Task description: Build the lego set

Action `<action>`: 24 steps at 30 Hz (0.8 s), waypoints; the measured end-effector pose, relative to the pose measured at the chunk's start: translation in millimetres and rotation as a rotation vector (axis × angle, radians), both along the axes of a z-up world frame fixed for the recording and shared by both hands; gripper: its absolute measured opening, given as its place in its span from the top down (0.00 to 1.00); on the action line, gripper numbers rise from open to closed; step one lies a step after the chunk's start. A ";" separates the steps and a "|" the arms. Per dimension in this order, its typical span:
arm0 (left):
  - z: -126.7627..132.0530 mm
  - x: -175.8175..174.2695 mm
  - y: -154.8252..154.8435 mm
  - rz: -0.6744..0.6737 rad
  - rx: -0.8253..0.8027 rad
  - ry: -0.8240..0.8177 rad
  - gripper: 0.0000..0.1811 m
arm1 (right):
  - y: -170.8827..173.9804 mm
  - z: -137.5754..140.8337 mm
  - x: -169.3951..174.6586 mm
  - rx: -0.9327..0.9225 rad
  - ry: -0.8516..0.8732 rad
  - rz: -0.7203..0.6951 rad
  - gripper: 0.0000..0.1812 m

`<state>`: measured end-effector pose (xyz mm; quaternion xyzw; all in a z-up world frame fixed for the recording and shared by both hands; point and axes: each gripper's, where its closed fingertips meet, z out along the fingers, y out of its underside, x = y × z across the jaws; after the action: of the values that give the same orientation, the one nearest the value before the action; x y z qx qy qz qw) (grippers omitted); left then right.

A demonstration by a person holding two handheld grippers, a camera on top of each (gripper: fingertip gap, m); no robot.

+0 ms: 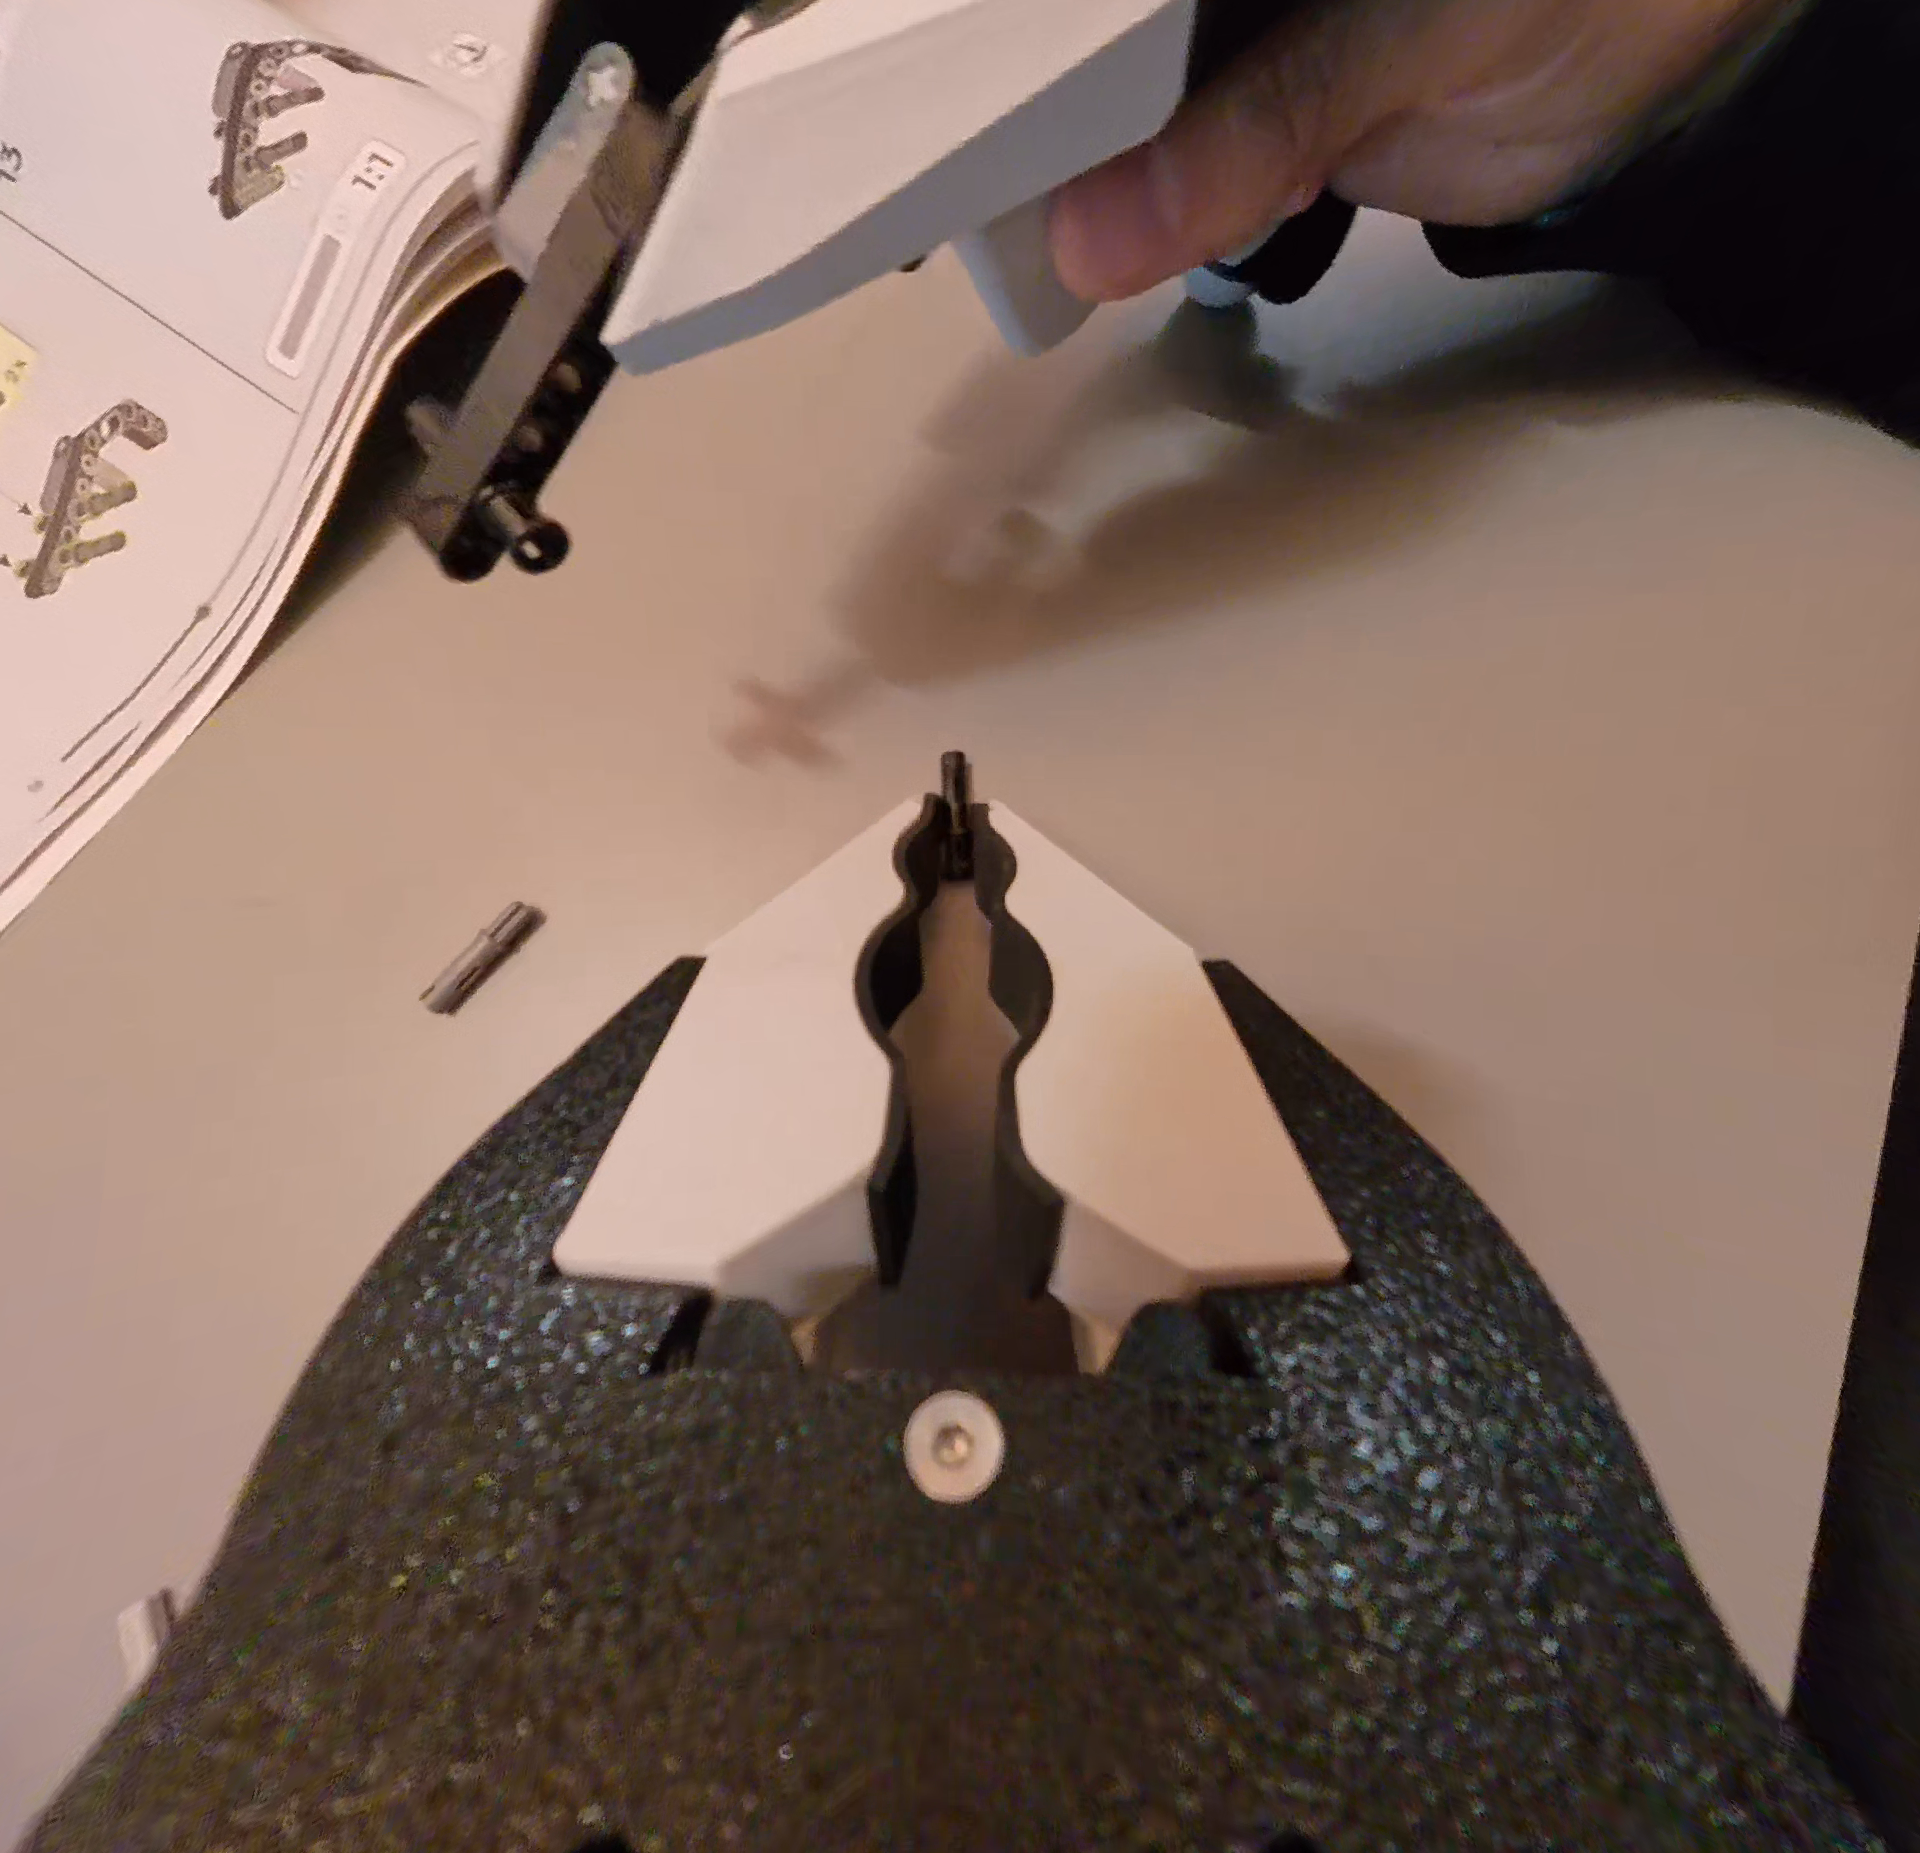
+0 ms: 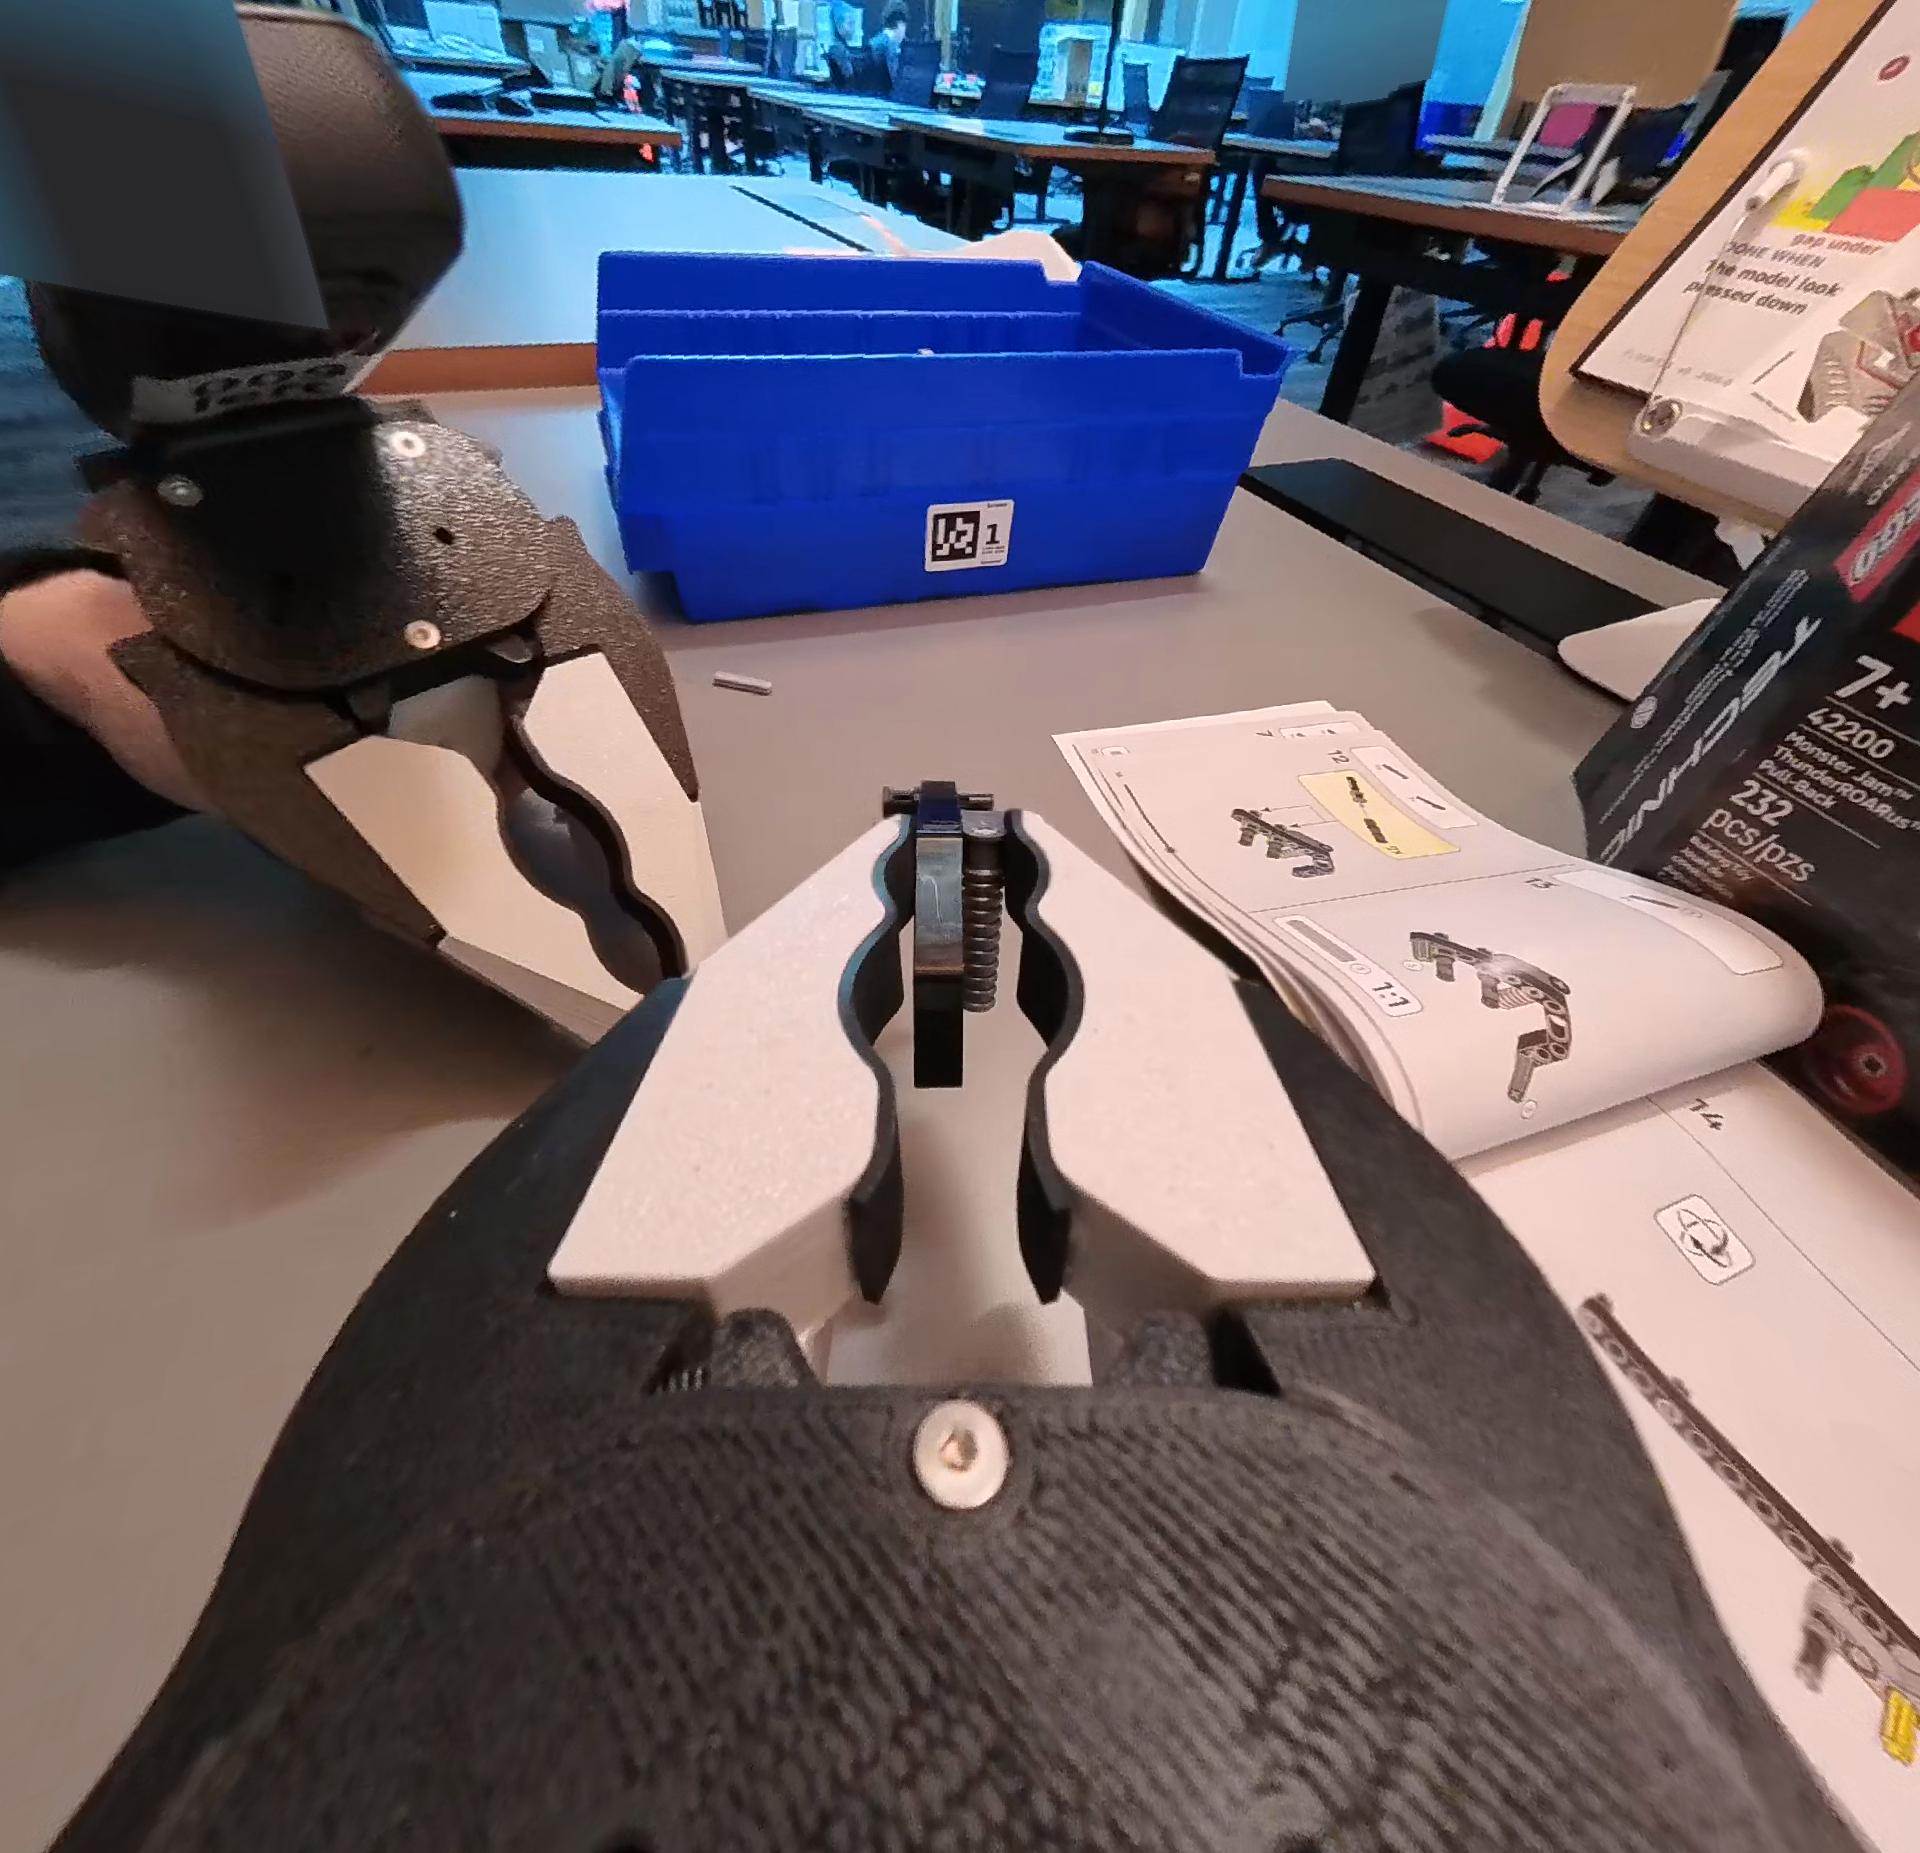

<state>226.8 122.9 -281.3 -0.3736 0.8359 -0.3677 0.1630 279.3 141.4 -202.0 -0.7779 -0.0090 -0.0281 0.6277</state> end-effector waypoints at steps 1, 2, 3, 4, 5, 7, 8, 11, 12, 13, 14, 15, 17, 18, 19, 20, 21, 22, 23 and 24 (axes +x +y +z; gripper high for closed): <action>1.3 1.7 2.0 0.019 -0.013 0.001 0.99 | 0.1 -0.1 0.3 -0.001 0.004 0.000 0.92; 6.8 4.9 4.1 0.050 -0.054 -0.013 0.99 | 0.1 0.9 -0.5 0.006 0.003 0.006 0.92; 17.9 8.0 3.5 0.081 -0.146 -0.032 0.99 | 0.1 2.0 -2.8 0.014 0.005 0.022 0.92; 32.2 10.0 1.0 0.103 -0.281 -0.042 0.99 | 0.1 3.1 -2.7 0.021 0.008 0.020 0.92; 45.5 11.5 -0.2 0.124 -0.418 -0.042 0.99 | 0.0 5.2 -1.8 0.036 0.004 0.012 0.92; 58.0 13.8 3.2 0.161 -0.585 -0.025 0.99 | -0.1 8.0 -2.2 0.057 0.002 0.013 0.92; 61.0 15.2 5.5 0.178 -0.635 -0.025 0.99 | -0.1 9.7 -2.0 0.069 0.001 0.011 0.92; 75.7 17.4 7.8 0.199 -0.809 -0.023 0.99 | -0.2 16.5 -5.6 0.118 -0.006 0.028 0.92; 79.8 17.6 8.8 0.203 -0.863 -0.018 0.99 | 0.0 17.9 -8.6 0.128 -0.021 0.046 0.92; 82.7 18.0 10.1 0.209 -0.911 -0.010 0.99 | 0.2 19.0 -9.5 0.135 -0.040 0.047 0.92; 85.3 18.3 11.6 0.213 -0.954 -0.006 0.99 | 0.2 20.7 -10.4 0.147 -0.065 0.046 0.93; 87.2 18.3 12.7 0.212 -0.993 0.001 0.99 | 0.8 21.0 -13.2 0.148 -0.086 0.058 0.93; 89.7 18.6 14.8 0.215 -1.048 0.012 0.99 | 1.5 22.9 -14.9 0.162 -0.132 0.054 0.92; 89.9 18.7 15.5 0.216 -1.059 0.016 0.99 | 1.9 23.1 -17.6 0.163 -0.161 0.064 0.92; 89.1 19.0 16.2 0.221 -1.059 0.019 0.99 | 2.6 22.2 -19.7 0.157 -0.190 0.069 0.92; 89.1 19.6 17.3 0.228 -1.061 0.015 0.99 | 3.1 22.4 -20.7 0.158 -0.225 0.066 0.93; 89.1 19.5 17.3 0.227 -1.063 0.017 0.99 | 3.6 22.4 -22.1 0.158 -0.259 0.065 0.93; 88.5 19.7 17.7 0.231 -1.063 0.019 0.99 | 4.2 21.5 -22.7 0.152 -0.289 0.063 0.93; 88.3 20.2 18.4 0.237 -1.067 0.018 0.99 | 4.3 21.0 -22.2 0.147 -0.314 0.058 0.92; 88.0 20.2 18.2 0.238 -1.073 0.021 0.99 | 4.2 21.5 -22.6 0.151 -0.334 0.057 0.92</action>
<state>247.0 141.0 -193.3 -0.5000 0.4846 -0.7175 -0.0181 256.6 145.6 -180.5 -0.7126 -0.1334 -0.1397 0.6745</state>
